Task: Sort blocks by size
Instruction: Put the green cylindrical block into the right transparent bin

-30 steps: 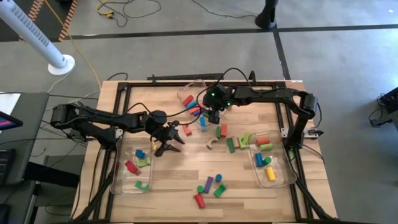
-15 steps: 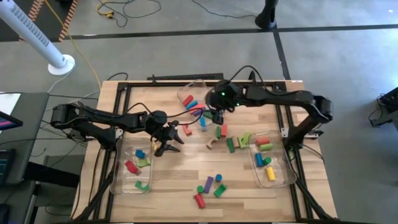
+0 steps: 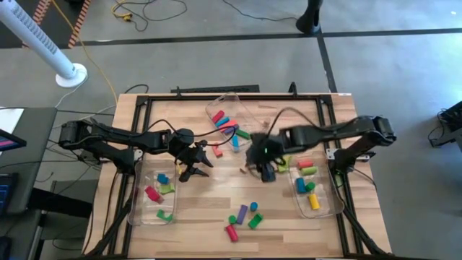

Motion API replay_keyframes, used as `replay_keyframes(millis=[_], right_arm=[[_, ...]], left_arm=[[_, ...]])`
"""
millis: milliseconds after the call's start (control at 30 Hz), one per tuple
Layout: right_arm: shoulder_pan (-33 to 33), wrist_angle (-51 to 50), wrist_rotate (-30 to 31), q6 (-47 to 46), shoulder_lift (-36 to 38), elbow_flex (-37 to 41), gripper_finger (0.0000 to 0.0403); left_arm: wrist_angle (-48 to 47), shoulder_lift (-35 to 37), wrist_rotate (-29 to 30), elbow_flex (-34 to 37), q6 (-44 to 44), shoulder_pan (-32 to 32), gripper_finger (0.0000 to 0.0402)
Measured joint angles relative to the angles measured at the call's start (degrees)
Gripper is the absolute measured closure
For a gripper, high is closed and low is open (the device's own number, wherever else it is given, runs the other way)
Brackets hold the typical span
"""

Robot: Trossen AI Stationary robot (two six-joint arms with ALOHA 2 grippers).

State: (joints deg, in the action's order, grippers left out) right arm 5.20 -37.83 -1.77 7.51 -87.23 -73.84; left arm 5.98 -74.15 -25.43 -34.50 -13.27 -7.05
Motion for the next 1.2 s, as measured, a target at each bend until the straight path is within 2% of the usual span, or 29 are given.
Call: replay_keyframes(millis=[200,400,567,933,1200], right_arm=[[10.15,-3.07,7.78,-5.35,-1.02,0.02,0.0200],[18.62,-3.42,11.09,-12.91,-1.72,0.04,0.0200],[24.50,-3.39,16.26,-17.86,-2.20,0.04,0.0200],[31.62,-3.64,27.54,-24.32,-2.18,0.04,0.0200],[33.59,-4.06,29.04,-28.44,-2.18,0.11,0.0200]], left_arm=[[0.40,0.00,2.30,0.00,-0.14,0.02,0.0223],[0.35,0.00,9.23,0.00,0.47,0.02,0.0223],[0.40,0.00,12.23,0.00,0.56,0.02,0.0223],[0.06,0.00,15.87,0.00,3.09,0.02,0.0223],[-0.17,0.00,15.96,0.00,3.05,0.02,0.0223]])
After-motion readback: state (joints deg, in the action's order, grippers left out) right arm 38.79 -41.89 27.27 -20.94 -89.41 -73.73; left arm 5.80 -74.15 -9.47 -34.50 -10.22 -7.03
